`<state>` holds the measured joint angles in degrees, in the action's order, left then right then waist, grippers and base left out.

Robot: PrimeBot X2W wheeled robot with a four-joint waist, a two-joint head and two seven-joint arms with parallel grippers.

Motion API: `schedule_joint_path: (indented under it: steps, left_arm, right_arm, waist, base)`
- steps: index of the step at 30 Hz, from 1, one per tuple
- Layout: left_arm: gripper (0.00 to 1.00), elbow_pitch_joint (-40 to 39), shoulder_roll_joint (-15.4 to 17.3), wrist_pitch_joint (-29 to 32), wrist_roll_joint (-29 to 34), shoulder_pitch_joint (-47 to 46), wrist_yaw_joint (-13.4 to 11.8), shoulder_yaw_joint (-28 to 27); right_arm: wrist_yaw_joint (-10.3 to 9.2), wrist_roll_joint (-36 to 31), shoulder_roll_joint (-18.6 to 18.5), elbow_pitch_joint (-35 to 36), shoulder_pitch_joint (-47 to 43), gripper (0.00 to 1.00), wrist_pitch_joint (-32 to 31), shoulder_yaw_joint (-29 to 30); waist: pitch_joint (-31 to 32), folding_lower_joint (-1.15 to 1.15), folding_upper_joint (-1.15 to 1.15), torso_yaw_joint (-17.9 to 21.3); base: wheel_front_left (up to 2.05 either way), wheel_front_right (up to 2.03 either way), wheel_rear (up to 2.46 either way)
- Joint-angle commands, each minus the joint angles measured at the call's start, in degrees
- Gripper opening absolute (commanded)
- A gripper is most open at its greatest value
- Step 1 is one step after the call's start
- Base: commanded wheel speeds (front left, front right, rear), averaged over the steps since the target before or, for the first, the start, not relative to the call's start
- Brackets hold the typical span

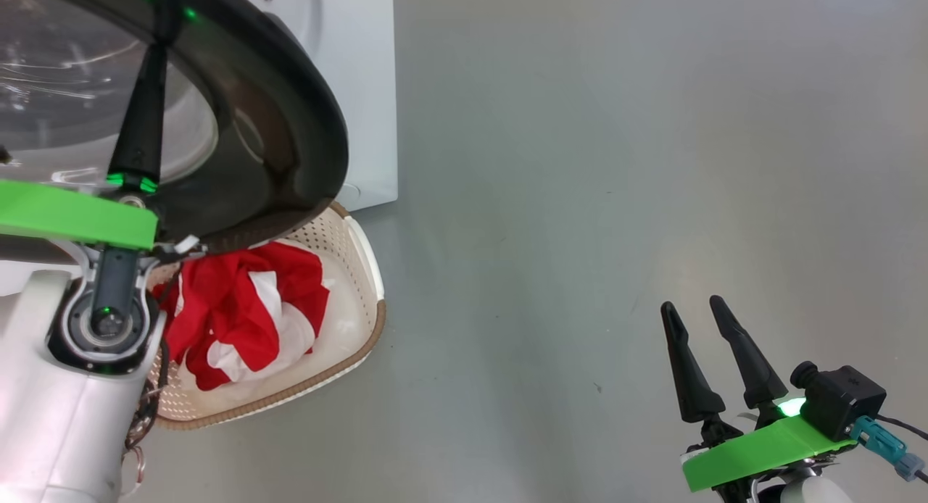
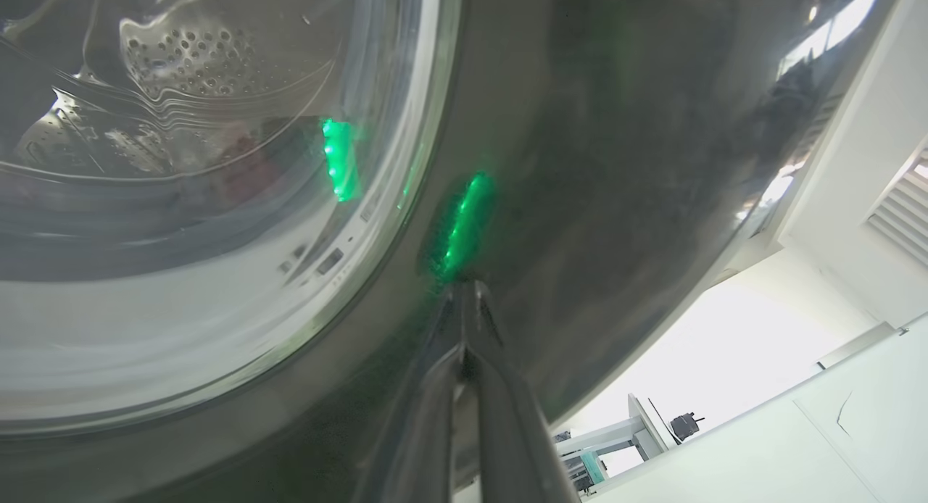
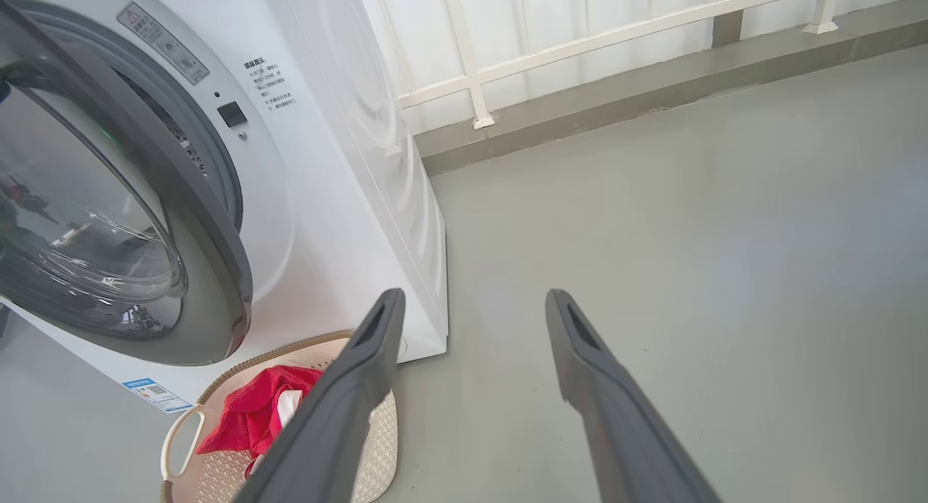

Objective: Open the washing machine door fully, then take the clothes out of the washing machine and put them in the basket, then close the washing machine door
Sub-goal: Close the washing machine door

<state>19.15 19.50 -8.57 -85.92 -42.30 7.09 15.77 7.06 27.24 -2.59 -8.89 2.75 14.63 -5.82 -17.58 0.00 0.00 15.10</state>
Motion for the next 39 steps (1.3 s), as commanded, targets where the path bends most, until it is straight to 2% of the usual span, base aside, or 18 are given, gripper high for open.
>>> schedule_joint_path:
  steps: [1,11,15,23,25,26,29,30,39]
  left_arm:
    - [0.0,-1.38,2.58,-0.35,-0.28,-1.37,0.4,-1.37]
    - [0.0,-2.56,3.04,-4.05,0.35,6.14,0.4,4.04]
    - [0.17,-2.95,2.49,-5.51,0.39,11.02,0.4,5.11]
    - [0.44,-2.26,0.28,-6.37,0.7,20.12,0.4,3.68]
    - [0.59,-2.11,-0.28,-6.4,2.51,22.57,0.4,2.76]
    - [0.76,-2.07,-0.41,-6.4,3.3,23.33,0.4,2.61]
    - [0.97,-1.97,-1.0,-6.41,5.25,25.63,0.4,1.59]
    - [1.0,-2.02,-1.19,-6.41,5.95,26.43,0.4,1.23]
    - [1.0,-2.01,-2.06,-6.42,11.75,32.48,0.4,-1.43]
  right_arm:
    - [0.43,0.09,-0.29,1.38,0.93,1.0,0.37,-0.86]
    - [0.43,-1.57,-0.29,0.93,-0.13,1.0,0.37,-0.55]
    - [0.43,-2.35,-0.29,0.77,-1.12,1.0,0.37,-0.05]
    - [0.43,-3.6,-0.29,0.57,-3.95,1.0,0.37,1.65]
    - [0.43,-4.22,-0.29,0.5,-4.65,1.0,0.37,2.3]
    - [0.43,-4.44,-0.29,0.51,-4.86,1.0,0.37,2.49]
    - [0.43,-4.91,-0.29,0.49,-5.55,1.0,0.37,2.93]
    - [0.43,-4.97,-0.29,0.48,-5.78,1.0,0.37,3.05]
    - [0.43,-4.99,-0.4,0.58,-7.34,1.0,0.37,3.83]
  waist:
    - [0.25,0.0,0.0,-0.35]
    - [3.22,0.0,0.0,-3.74]
    - [4.95,0.0,0.0,-5.69]
    - [8.06,0.0,0.0,-9.85]
    - [8.99,0.0,0.0,-11.1]
    - [9.31,0.0,0.0,-11.48]
    - [10.21,0.0,0.0,-12.47]
    - [10.53,0.0,0.0,-12.73]
    - [12.13,0.0,0.0,-14.12]
  base:
    - [0.0,0.0,0.0]
    - [0.0,0.0,0.0]
    - [0.0,0.0,0.0]
    - [0.0,0.0,0.0]
    - [0.0,0.0,0.0]
    - [0.0,0.0,0.0]
    - [0.0,0.0,0.0]
    - [0.0,0.0,0.0]
    - [0.0,0.0,0.0]
